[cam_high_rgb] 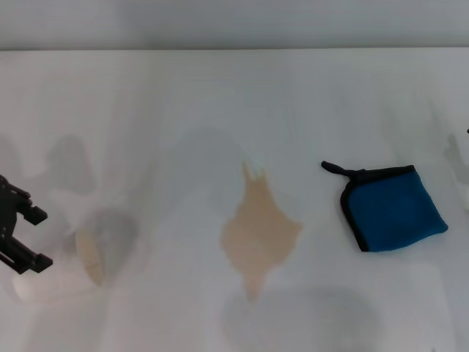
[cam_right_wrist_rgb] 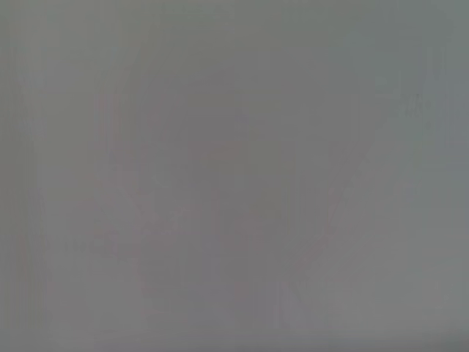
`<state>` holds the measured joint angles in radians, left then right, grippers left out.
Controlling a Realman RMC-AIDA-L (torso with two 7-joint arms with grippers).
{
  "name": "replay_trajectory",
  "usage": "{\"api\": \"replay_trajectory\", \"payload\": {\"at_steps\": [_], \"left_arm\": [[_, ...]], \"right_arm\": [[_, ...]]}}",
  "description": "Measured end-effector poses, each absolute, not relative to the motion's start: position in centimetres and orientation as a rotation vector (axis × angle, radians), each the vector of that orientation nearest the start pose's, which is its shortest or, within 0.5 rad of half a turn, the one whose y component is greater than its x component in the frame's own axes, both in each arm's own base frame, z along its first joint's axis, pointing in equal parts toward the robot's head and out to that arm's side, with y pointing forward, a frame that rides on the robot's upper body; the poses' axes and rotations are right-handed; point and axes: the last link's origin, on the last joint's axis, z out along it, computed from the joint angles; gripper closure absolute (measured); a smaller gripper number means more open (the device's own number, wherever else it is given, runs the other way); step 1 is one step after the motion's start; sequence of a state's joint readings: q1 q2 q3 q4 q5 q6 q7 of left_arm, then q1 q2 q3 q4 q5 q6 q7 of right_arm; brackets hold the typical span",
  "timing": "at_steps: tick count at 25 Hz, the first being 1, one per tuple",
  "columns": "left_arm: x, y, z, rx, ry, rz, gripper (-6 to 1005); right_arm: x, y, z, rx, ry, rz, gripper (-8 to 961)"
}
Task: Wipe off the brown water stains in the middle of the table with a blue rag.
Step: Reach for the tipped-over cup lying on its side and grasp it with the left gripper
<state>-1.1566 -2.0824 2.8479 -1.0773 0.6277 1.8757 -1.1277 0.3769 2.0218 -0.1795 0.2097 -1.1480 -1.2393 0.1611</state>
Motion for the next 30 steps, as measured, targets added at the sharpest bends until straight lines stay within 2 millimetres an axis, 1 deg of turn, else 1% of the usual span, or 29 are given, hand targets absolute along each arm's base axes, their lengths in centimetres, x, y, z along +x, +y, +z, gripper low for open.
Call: {"api": "replay_trajectory", "payload": {"at_steps": [5, 10, 13, 16, 23, 30], "left_arm": [[-25.5, 34.0, 8.2, -3.019, -0.578, 0.586, 122], [-25.1, 34.3, 7.1, -3.059, -0.563, 0.583, 122], [-24.6, 34.4, 6.2, -3.110, -0.551, 0.617, 122], [-24.5, 34.5, 6.2, -3.113, -0.558, 0.646, 122], [-24.4, 34.7, 7.3, -3.060, -0.583, 0.696, 122], [-24.2, 34.4, 6.9, -3.077, -0.621, 0.781, 123]], "right_arm": [[38.1, 28.2, -0.4, -1.465, 0.725, 0.605, 98], [38.2, 28.3, -0.2, -1.449, 0.734, 0.604, 98], [38.3, 28.3, -0.2, -1.448, 0.735, 0.603, 98], [38.3, 28.2, -0.2, -1.448, 0.736, 0.601, 98], [38.5, 28.2, -0.2, -1.446, 0.737, 0.596, 98], [38.6, 28.1, -0.1, -1.445, 0.737, 0.593, 99]]}}
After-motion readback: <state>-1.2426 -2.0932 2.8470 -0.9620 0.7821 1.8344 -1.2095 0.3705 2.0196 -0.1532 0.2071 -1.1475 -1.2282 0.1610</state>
